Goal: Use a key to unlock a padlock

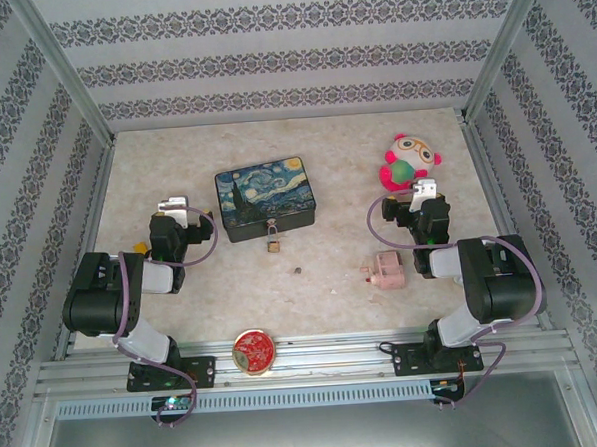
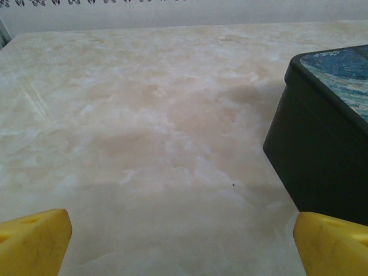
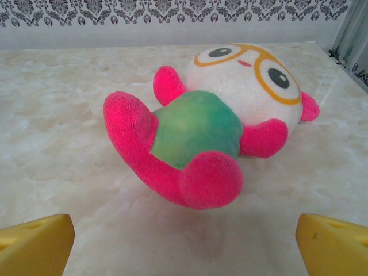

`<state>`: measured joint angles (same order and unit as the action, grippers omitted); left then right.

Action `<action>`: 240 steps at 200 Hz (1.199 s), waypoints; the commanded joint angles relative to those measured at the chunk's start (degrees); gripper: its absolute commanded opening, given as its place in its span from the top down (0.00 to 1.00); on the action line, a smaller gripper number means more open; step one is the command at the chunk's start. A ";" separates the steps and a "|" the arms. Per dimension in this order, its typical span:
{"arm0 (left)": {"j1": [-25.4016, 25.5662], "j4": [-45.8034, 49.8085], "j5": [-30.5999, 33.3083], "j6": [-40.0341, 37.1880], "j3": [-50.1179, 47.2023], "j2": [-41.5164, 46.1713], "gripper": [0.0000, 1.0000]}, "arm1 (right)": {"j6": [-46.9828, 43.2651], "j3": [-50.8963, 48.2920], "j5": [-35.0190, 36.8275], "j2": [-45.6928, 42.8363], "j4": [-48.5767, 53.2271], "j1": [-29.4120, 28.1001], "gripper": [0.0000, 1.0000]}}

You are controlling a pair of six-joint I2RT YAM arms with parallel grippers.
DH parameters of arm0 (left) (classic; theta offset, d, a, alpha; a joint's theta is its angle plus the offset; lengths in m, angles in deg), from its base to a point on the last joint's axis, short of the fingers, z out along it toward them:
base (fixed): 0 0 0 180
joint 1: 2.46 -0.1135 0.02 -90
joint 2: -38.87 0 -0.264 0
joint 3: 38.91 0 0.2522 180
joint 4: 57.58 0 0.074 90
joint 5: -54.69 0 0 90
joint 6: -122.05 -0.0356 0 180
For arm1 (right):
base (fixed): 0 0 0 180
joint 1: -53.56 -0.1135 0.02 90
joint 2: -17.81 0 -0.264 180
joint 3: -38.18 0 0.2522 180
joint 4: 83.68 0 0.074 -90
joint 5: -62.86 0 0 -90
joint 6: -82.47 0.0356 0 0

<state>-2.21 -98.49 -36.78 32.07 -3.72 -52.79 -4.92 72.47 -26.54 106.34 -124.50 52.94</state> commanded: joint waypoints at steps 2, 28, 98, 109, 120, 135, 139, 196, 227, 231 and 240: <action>-0.60 0.62 1.01 0.76 0.74 1.21 0.01 | -0.60 1.45 0.75 -1.41 1.02 -0.08 0.02; -0.66 1.17 2.06 1.01 -0.34 4.42 0.01 | -0.26 1.29 1.95 -4.46 3.19 -0.17 0.02; -0.61 11.60 6.86 4.42 -1.57 19.69 0.01 | 2.80 5.46 12.48 -17.51 22.80 -2.37 0.02; -0.60 14.36 5.34 6.18 -1.63 23.57 0.01 | 2.71 6.66 12.97 -20.17 27.54 -3.60 0.02; -0.59 17.44 3.70 8.43 -1.50 27.23 0.01 | 2.81 8.09 15.36 -22.60 32.25 -5.67 0.02; -0.38 24.69 2.87 13.24 -0.38 32.32 0.01 | 3.62 10.19 18.47 -25.62 39.74 -8.79 0.02; -0.27 26.22 2.55 14.42 -0.26 33.54 0.01 | 3.85 10.78 18.98 -26.30 41.50 -9.93 0.02; 10.46 39.28 4.54 24.63 -3.99 50.67 0.01 | 13.82 19.44 29.72 -30.66 71.78 -29.97 0.21; 19.34 41.05 10.13 28.77 -5.70 52.41 0.01 | 22.94 22.80 26.07 -27.65 82.42 -38.98 0.37; 19.90 40.24 10.07 29.58 -6.05 51.90 0.01 | 24.09 23.10 25.10 -26.98 83.28 -39.84 0.39; 20.95 37.51 9.62 30.98 -6.87 50.36 0.01 | 26.92 23.71 23.29 -25.34 84.70 -41.56 0.46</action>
<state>15.47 -61.62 -30.07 56.72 -8.46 -0.46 11.78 93.50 -1.08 77.86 -51.83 15.41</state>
